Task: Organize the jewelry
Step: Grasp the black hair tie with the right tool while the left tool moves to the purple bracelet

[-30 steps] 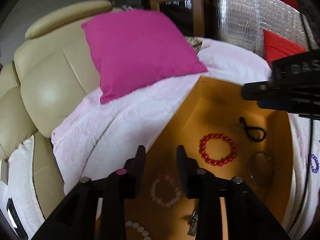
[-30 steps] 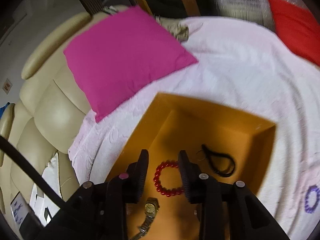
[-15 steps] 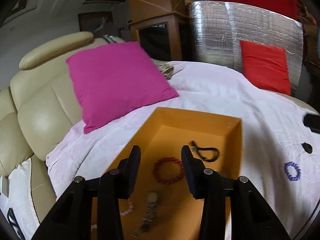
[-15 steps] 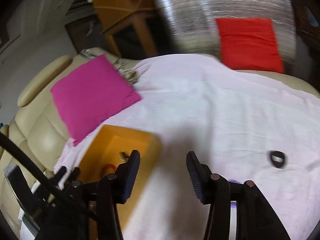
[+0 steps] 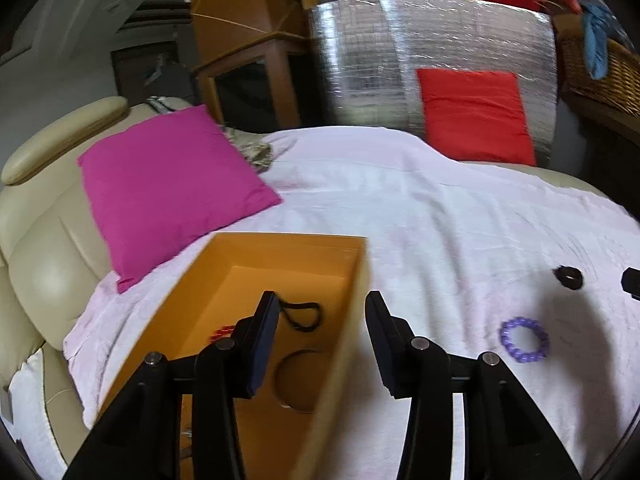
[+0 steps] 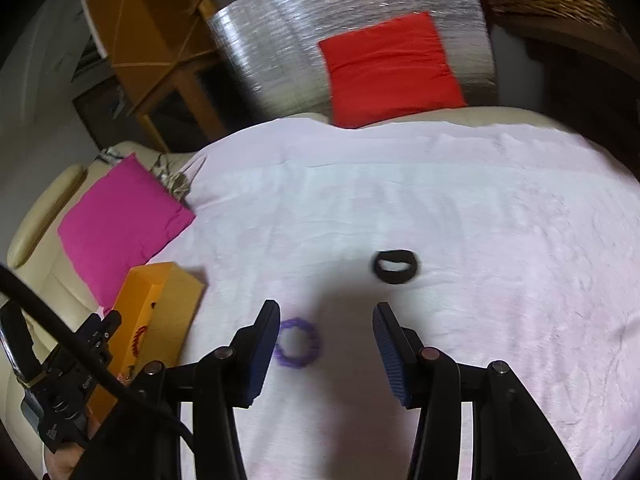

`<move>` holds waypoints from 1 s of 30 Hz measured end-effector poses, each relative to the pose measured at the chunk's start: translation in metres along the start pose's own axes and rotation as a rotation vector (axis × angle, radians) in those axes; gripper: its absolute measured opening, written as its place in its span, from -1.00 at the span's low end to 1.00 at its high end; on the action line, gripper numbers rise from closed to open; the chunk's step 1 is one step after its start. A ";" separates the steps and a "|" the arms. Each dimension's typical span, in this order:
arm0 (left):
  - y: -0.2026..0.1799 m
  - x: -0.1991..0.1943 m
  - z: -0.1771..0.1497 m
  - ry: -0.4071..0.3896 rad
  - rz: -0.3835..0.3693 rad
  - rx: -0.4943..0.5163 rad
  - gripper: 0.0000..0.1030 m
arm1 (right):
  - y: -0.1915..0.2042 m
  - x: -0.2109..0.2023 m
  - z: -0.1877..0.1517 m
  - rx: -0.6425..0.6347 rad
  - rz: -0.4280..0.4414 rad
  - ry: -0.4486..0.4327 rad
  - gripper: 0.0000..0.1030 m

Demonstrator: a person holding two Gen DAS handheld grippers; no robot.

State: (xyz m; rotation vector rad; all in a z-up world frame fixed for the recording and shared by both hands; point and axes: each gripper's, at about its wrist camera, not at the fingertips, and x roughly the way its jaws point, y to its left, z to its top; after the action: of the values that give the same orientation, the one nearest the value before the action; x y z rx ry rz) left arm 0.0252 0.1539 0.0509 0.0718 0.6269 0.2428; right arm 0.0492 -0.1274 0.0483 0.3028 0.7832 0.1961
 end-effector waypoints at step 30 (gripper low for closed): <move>-0.106 0.039 -0.020 0.219 -0.263 0.216 -0.07 | -0.068 0.115 0.038 0.122 -0.033 0.134 -0.45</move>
State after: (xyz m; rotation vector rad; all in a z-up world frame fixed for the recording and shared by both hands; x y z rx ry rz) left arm 0.0660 0.0605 -0.0024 0.1711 0.8705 -0.0743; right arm 0.1607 -0.1657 -0.0251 0.3944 0.9339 0.1384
